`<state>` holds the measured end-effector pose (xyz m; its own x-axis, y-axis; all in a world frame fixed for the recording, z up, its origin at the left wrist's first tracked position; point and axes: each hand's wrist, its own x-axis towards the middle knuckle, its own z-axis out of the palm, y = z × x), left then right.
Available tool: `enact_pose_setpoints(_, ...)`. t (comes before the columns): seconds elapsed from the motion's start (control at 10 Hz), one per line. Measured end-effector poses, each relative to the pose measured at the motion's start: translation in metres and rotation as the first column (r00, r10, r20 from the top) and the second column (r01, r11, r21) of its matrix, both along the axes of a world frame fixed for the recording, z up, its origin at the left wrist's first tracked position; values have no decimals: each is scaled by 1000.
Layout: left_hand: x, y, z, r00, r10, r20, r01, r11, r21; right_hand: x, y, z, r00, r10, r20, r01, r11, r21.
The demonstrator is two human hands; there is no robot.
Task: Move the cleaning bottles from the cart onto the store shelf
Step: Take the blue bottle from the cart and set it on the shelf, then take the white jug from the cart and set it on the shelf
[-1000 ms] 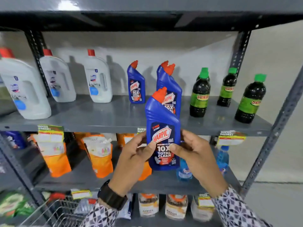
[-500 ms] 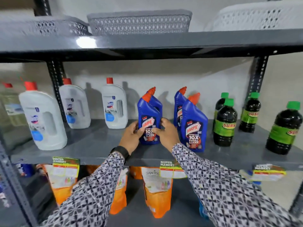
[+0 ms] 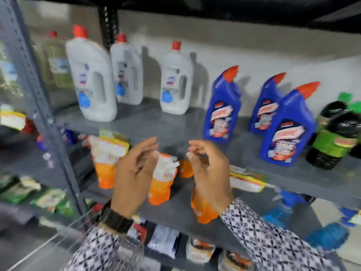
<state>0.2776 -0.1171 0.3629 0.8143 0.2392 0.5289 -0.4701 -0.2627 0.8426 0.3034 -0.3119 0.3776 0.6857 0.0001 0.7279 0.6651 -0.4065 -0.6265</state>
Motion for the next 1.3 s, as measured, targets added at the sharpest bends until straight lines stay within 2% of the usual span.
enact_pose_setpoints(0.1,-51,56,-62,977,182,-107,-187,982,-35,-15,59,-50,965,241,-103,-254,955,-152)
enact_pose_setpoints(0.2,-96,118,-156,883,338,-325,-376,925,-61,-29,136,-125,853,386,-350,-485,834,-263)
enact_pose_setpoints(0.3,-143,176,-255,691,428,-582,-571,817,-77,-41,209,-209,691,381,-615,-652,695,-303)
enact_pose_setpoints(0.4,-188,228,-348,393,410,-823,-681,732,40,-51,280,-296,523,194,-830,-774,515,-367)
enact_pose_setpoints(0.5,-225,264,-428,106,233,-967,-628,769,116,-67,346,-384,413,8,-910,-871,295,-393)
enact_pose_setpoints(0.6,-241,284,-495,-64,142,-988,-507,848,155,-87,393,-461,363,-146,-920,-921,96,-379)
enact_pose_setpoints(0.7,-236,290,-542,-132,52,-990,-443,890,106,-104,418,-549,406,-325,-854,-896,43,-442)
enact_pose_setpoints(0.8,-226,289,-580,-175,-9,-984,-410,910,65,-122,419,-587,390,-428,-815,-883,79,-463)
enact_pose_setpoints(0.9,-225,285,-603,-198,15,-980,-394,914,94,-138,413,-609,379,-448,-809,-872,120,-475)
enact_pose_setpoints(1.0,-227,281,-612,-224,69,-972,-354,924,147,-143,408,-616,420,-443,-792,-842,136,-522)
enact_pose_setpoints(1.1,-229,278,-617,-265,29,-964,-397,907,137,-146,408,-619,412,-425,-806,-846,152,-512)
enact_pose_setpoints(1.2,-232,280,-612,-241,-34,-970,-474,876,87,-149,409,-613,388,-435,-813,-838,200,-507)
enact_pose_setpoints(1.3,-234,279,-593,-135,-61,-989,-606,795,34,-144,408,-588,383,-422,-821,-825,243,-510)
